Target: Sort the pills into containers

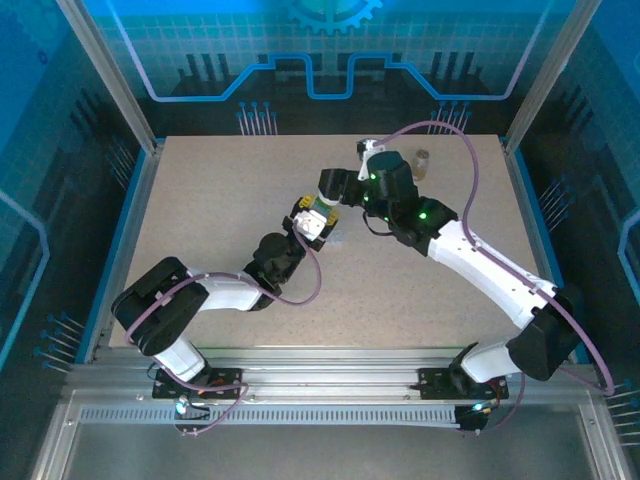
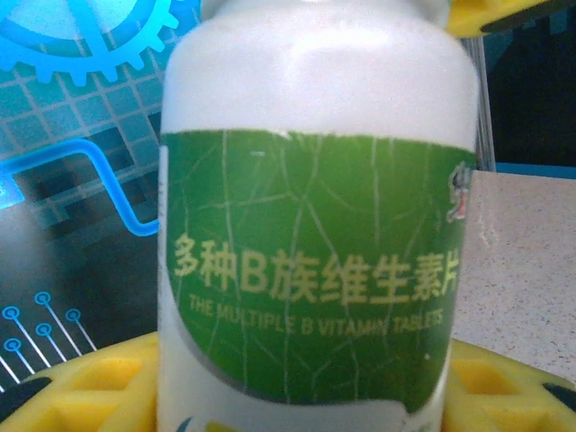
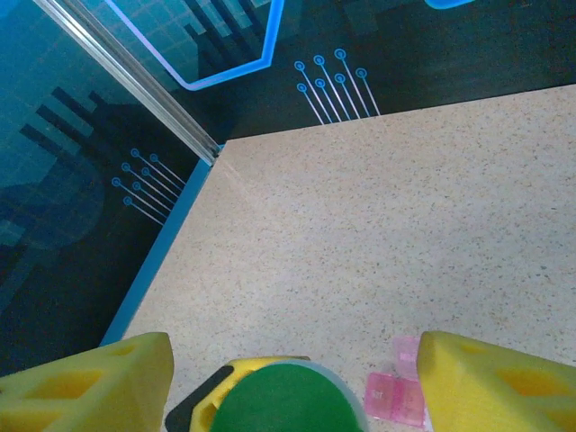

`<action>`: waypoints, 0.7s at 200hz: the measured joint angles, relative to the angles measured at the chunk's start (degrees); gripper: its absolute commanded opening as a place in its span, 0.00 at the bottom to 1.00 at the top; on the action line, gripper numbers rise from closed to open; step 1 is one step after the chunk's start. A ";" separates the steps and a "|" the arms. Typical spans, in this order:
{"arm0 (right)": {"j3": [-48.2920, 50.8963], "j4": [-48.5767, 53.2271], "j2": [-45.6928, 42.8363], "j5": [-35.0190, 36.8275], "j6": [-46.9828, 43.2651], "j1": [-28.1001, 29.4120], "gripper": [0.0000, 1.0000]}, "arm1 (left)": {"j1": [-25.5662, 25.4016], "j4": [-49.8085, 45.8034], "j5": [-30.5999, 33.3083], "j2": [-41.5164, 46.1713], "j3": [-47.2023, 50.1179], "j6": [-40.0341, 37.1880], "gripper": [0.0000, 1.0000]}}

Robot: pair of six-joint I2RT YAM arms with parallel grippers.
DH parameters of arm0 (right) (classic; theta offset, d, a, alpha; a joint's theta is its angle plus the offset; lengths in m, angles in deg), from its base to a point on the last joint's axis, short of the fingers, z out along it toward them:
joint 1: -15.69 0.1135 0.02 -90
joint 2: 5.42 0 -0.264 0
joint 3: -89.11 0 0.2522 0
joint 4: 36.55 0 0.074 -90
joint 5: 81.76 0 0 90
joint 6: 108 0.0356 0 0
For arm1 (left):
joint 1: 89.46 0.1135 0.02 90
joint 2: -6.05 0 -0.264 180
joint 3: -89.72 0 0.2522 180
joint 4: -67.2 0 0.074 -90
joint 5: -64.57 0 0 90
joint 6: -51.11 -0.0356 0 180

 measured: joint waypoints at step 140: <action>-0.04 0.02 1.55 -1.05 1.05 0.61 0.54 | -1.25 0.02 3.56 -0.63 -1.03 -0.17 0.00</action>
